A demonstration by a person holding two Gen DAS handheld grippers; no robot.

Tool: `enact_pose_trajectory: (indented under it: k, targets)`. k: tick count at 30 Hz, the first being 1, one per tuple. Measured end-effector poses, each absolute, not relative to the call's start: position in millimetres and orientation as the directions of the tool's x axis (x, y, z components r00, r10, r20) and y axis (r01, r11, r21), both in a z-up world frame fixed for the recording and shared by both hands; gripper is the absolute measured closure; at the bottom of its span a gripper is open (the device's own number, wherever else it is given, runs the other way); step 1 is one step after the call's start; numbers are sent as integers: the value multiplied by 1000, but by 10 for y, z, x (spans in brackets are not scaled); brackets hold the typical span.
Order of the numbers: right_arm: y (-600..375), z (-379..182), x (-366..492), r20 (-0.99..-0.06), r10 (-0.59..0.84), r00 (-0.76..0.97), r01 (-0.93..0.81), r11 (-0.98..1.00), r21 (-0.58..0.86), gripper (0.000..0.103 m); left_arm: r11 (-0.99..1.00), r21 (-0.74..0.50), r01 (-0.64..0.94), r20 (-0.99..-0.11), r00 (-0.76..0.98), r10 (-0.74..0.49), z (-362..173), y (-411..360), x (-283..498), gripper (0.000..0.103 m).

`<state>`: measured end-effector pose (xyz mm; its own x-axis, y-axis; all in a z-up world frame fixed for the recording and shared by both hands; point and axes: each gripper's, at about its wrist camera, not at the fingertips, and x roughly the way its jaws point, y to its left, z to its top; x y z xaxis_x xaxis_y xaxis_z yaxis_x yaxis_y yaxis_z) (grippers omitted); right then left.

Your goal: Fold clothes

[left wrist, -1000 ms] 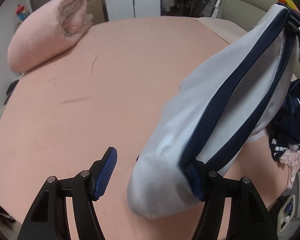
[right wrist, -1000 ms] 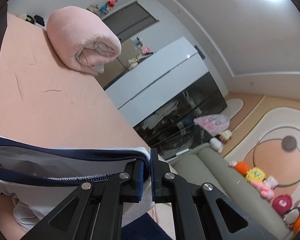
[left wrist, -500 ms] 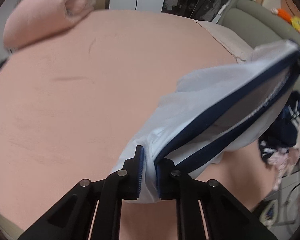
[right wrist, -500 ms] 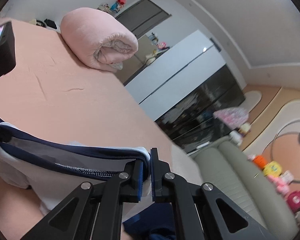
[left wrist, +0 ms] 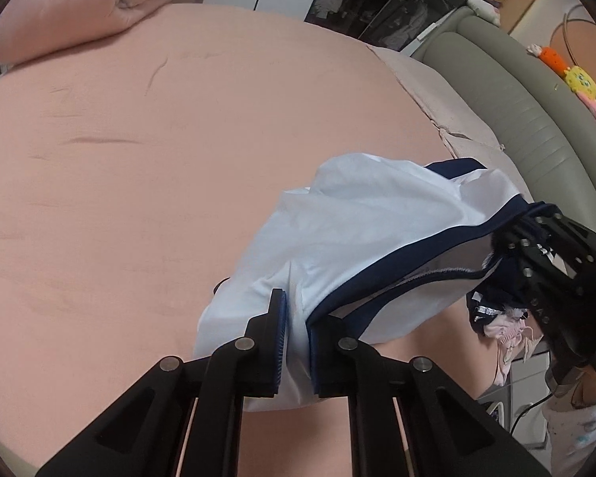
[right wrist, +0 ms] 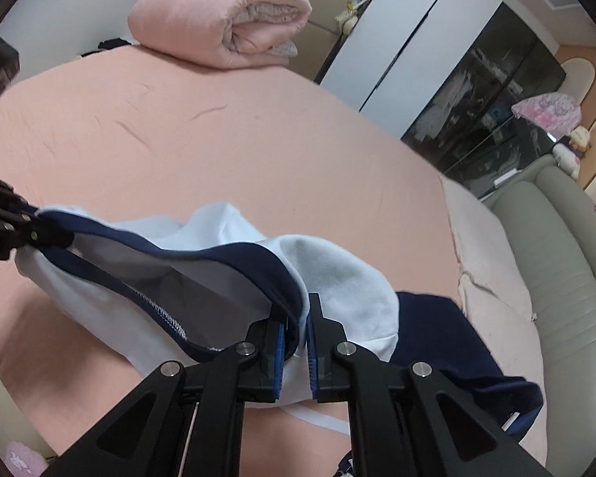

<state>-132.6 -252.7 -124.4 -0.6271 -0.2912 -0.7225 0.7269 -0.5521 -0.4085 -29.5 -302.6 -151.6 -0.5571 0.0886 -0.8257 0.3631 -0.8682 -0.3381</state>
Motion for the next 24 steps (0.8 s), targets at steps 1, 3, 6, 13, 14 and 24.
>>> enact_pose_trajectory:
  k: [1,3,6,13,14,24]
  targets:
    - [-2528,-1248,-1354,-731,-284,-620,725,-564,-396,92,-869,-341,359,-825,-558,92,-1516,-3003,-300,94]
    - [-2529,-1258,-1411,-748,-271,-606,719,-588,-370,88,-871,-341,355,-825,-557,96,-1527,-2990,-342,94]
    - [-2529,-1272,-1544,-769,-255,-586,708,-622,-334,67,-873,-344,347,-822,-560,102,-1495,-2996,-310,94]
    - [-2451,-1375,-1890,-827,-265,-495,679,-713,-177,57,-892,-319,320,-819,-567,90,-1437,-2918,-327,94]
    - [-2424,-1384,-1911,-827,-274,-492,673,-721,-162,57,-896,-309,320,-820,-567,81,-1437,-2898,-334,94]
    - [-2209,-959,-1674,-637,-309,-706,559,-795,-234,80,-883,-236,406,-795,-603,-64,-1269,-2907,-321,94]
